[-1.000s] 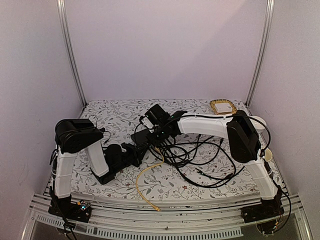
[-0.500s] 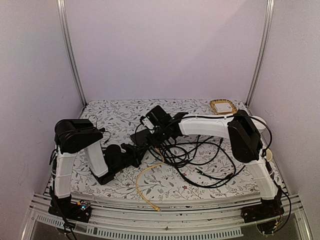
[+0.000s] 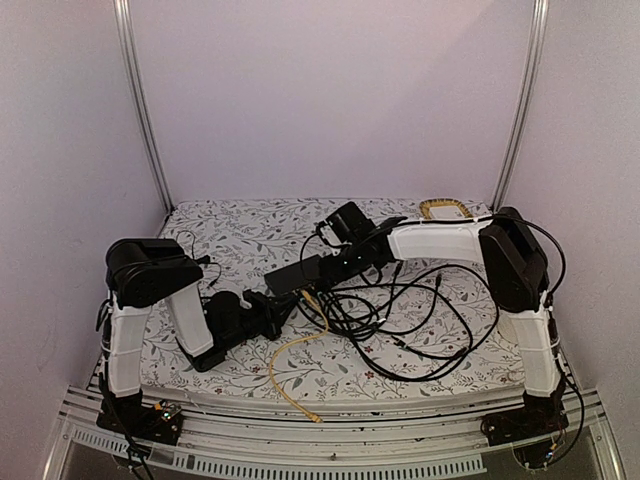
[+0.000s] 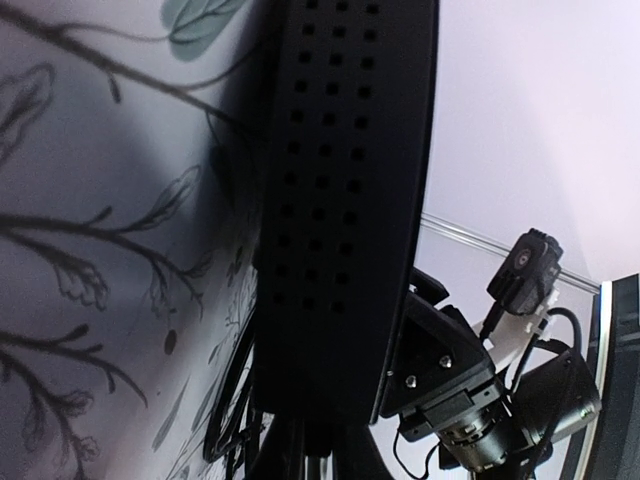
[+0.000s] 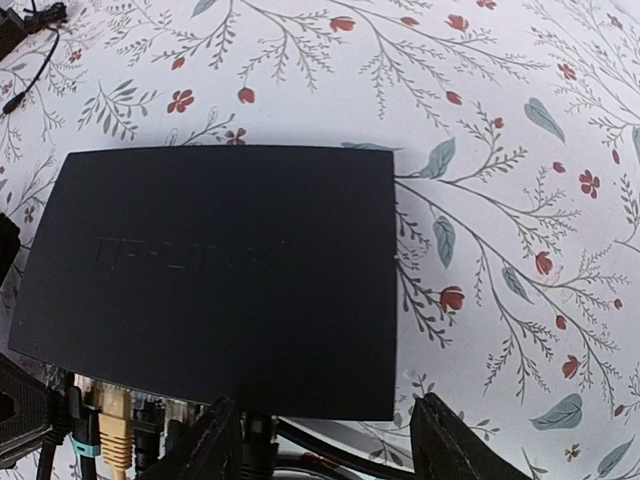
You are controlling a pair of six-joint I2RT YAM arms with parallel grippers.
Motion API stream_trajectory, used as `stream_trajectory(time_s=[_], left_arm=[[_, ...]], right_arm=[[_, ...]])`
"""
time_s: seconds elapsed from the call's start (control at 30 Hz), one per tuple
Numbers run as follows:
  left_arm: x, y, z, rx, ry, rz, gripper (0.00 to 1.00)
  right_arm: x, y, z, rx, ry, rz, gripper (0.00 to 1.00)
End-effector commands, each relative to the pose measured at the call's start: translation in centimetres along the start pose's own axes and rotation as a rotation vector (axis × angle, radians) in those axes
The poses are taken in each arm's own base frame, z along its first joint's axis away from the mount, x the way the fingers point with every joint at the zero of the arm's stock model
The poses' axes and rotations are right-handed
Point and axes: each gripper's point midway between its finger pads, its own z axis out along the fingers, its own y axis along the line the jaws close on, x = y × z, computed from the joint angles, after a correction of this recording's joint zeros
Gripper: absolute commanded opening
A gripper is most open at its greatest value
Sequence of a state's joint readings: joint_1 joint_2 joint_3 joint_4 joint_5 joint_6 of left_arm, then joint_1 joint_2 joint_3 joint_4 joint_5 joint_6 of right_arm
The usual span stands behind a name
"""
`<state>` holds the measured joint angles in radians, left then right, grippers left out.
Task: Pull the plug from the switch port
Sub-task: Pass from the left arm to the right
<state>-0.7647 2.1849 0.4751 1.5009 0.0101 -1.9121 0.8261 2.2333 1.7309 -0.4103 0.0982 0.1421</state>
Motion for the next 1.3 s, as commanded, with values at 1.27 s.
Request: stream_trajectory(time_s=[1.27], left_arm=[[-1.9,11.6,-3.6,-0.390,0.013,-0.076,0.00]], right_arm=[[2.2,-2.0,0.1,-0.698,0.142,0.814,0.65]])
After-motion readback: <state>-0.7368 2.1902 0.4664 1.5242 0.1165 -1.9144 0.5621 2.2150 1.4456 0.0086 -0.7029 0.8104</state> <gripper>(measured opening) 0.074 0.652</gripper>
